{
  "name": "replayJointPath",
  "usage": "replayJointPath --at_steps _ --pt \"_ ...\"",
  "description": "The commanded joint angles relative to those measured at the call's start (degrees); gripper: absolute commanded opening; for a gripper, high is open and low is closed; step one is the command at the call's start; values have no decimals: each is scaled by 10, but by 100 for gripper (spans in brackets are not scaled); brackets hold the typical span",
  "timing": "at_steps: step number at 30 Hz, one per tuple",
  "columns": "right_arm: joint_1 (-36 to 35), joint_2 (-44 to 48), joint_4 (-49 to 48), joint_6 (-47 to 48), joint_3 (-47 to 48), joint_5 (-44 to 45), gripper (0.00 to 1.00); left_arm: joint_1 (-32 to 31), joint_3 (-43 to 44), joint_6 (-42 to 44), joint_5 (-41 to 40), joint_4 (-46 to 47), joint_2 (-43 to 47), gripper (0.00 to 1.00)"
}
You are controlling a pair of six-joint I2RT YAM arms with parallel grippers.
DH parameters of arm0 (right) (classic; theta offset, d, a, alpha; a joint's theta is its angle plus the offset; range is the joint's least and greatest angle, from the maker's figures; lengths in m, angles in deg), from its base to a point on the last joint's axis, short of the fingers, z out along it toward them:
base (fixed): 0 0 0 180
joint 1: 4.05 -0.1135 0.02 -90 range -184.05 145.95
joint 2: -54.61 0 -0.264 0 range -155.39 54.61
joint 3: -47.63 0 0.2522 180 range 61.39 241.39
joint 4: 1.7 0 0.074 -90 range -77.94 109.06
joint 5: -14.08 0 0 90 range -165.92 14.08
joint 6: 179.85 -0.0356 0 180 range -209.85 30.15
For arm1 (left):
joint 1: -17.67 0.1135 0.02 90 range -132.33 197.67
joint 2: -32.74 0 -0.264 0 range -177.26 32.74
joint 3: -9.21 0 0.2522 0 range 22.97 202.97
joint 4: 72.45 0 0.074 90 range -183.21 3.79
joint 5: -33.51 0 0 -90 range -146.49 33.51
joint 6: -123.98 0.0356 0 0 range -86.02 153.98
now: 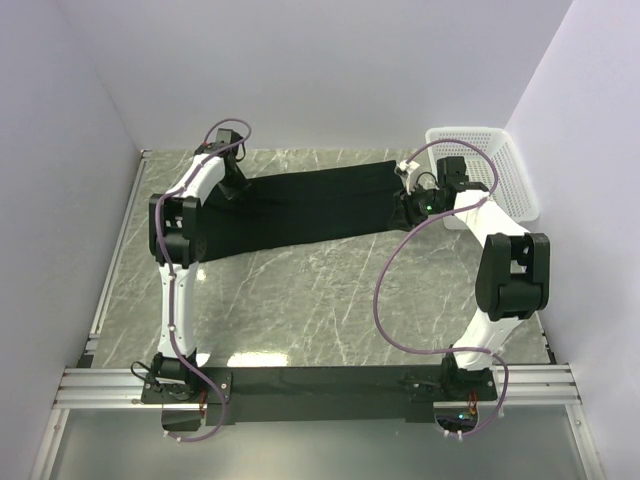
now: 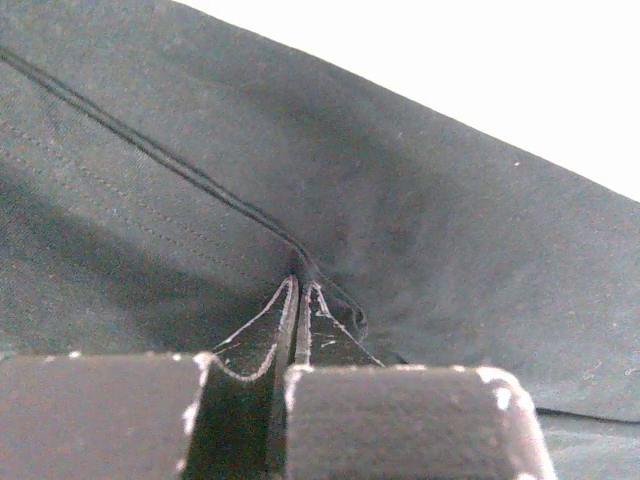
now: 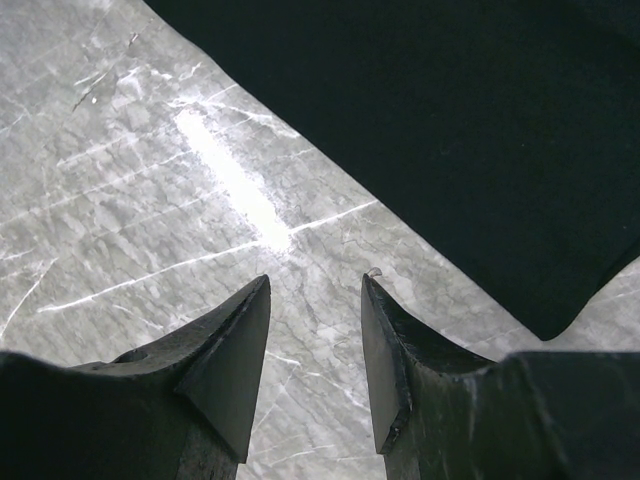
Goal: Fold and stack the t-shirts
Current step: Fold the tshirt
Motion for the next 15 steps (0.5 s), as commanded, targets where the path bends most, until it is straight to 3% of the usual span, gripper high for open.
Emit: replayJointPath --at_steps 1,15 --pt "4 -3 -3 3 15 -11 49 -2 -2 7 -7 31 30 1" --pt "4 -10 -4 2 14 -10 49 7 -80 30 13 84 141 1"
